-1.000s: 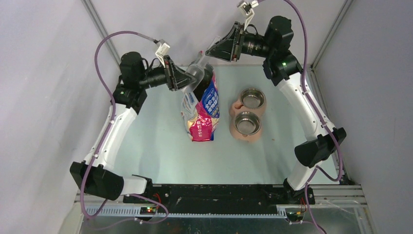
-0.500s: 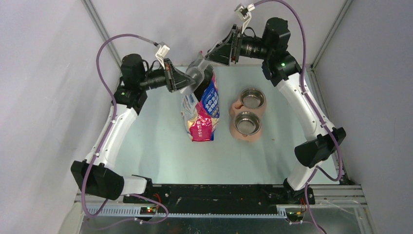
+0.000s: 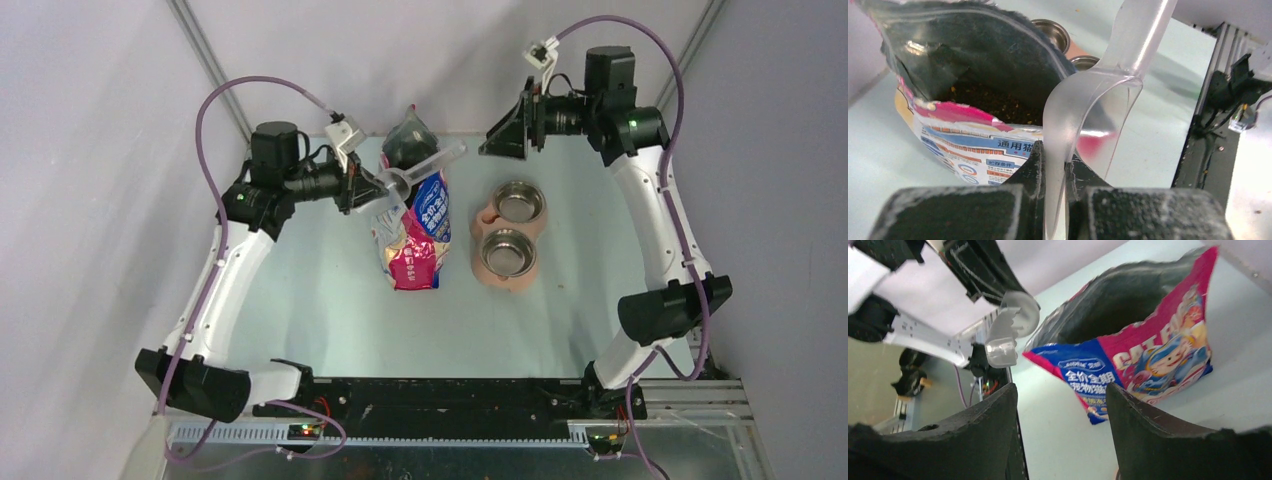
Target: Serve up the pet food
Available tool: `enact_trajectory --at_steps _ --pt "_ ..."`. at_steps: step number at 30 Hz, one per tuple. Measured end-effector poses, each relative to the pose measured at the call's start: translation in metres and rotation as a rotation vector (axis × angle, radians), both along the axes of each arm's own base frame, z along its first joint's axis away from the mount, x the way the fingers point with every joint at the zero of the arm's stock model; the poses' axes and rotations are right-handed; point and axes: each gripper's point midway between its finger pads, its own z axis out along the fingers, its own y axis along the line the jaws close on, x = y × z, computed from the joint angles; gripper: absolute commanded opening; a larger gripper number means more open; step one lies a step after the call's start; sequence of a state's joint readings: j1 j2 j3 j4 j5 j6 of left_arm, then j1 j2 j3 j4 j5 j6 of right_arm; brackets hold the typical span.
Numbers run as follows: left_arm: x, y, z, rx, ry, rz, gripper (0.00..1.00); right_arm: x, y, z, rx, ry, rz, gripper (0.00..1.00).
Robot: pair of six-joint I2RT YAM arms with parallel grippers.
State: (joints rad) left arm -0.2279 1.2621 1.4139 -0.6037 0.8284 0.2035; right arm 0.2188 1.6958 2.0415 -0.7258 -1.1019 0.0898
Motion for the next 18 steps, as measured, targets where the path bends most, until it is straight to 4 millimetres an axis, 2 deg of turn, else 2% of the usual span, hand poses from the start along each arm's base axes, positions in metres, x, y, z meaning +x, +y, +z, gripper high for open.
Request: enact_trajectory --at_steps 5,9,13,18 --pt "-0.01 -0.01 0.009 0.077 -0.107 -0.068 0.0 -0.032 0.007 -0.019 -0.032 -0.057 0.065 0.68" --pt "-0.016 -0.019 0.015 0.111 -0.168 -0.104 0.0 -0.057 0.013 -0.019 -0.011 -0.131 0.099 0.67" --pt "-0.011 -0.022 0.02 0.108 -0.193 -0.087 0.0 -0.067 0.025 -0.008 0.021 -0.216 0.142 0.65" --pt "-0.009 -0.029 0.029 0.085 -0.218 -0.079 0.0 -0.078 0.04 -0.015 0.055 -0.208 0.176 0.63"
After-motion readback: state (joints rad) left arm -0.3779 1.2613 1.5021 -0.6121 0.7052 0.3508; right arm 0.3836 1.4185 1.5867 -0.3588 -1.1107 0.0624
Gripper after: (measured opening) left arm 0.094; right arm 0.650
